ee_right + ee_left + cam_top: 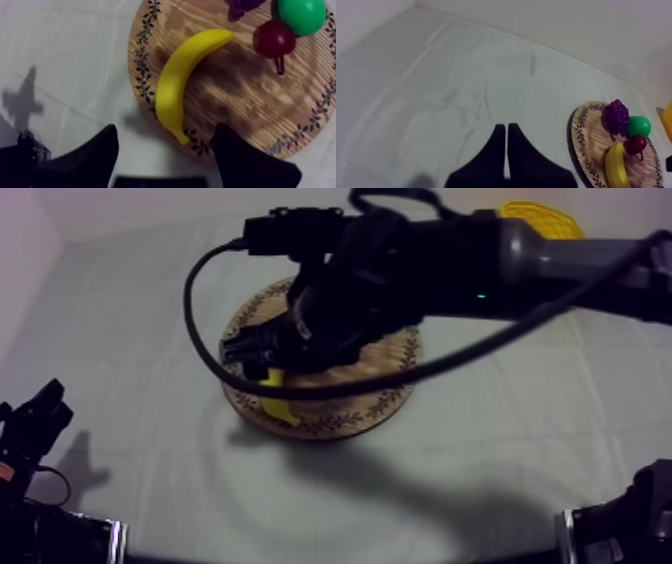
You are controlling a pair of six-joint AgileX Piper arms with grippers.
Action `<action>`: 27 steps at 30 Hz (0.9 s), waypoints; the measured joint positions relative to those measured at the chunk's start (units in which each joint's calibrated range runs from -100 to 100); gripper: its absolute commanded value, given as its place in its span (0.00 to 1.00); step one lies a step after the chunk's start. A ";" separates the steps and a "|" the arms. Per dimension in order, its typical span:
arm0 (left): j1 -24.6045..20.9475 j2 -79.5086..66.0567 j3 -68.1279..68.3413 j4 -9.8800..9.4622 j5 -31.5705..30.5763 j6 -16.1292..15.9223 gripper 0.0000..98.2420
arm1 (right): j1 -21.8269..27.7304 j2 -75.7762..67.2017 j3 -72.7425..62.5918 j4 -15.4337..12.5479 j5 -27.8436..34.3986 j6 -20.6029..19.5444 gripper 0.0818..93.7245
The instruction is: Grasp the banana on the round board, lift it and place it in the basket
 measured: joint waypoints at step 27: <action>0.00 0.00 0.00 0.00 0.00 0.00 0.00 | 2.18 23.98 -19.11 -0.24 0.27 1.70 0.43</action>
